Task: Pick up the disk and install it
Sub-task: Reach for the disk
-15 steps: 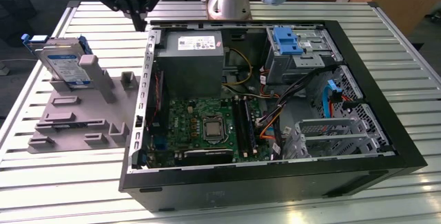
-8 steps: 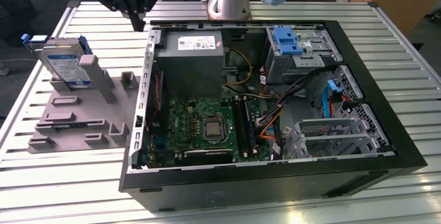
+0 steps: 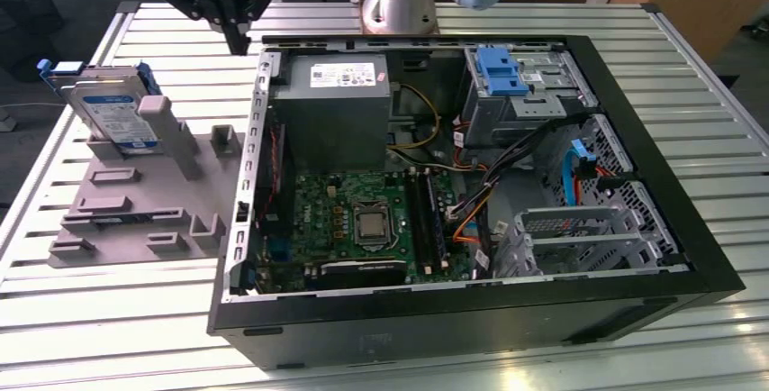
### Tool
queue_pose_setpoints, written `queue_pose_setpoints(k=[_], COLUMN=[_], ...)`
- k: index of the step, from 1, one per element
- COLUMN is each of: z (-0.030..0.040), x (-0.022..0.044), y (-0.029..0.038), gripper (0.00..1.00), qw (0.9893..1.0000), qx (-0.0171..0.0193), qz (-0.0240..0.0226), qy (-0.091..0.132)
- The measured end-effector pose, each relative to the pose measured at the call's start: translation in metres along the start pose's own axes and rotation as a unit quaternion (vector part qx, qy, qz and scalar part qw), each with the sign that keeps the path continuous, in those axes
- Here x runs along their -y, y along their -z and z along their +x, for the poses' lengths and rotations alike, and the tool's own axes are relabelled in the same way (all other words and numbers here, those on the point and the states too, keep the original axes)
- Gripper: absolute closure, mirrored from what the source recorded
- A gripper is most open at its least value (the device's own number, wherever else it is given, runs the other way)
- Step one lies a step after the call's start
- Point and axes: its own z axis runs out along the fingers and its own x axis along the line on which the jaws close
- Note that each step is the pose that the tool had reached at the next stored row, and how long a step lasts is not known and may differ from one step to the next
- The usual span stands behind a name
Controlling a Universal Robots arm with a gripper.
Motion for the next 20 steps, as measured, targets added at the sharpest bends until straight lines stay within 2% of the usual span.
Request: queue_pose_setpoints(k=[20], z=[0.0079], x=[-0.0005], y=[-0.0010], gripper=[0.89], qw=[1.0000], qx=[-0.0001], qz=[0.0000], qy=[0.000])
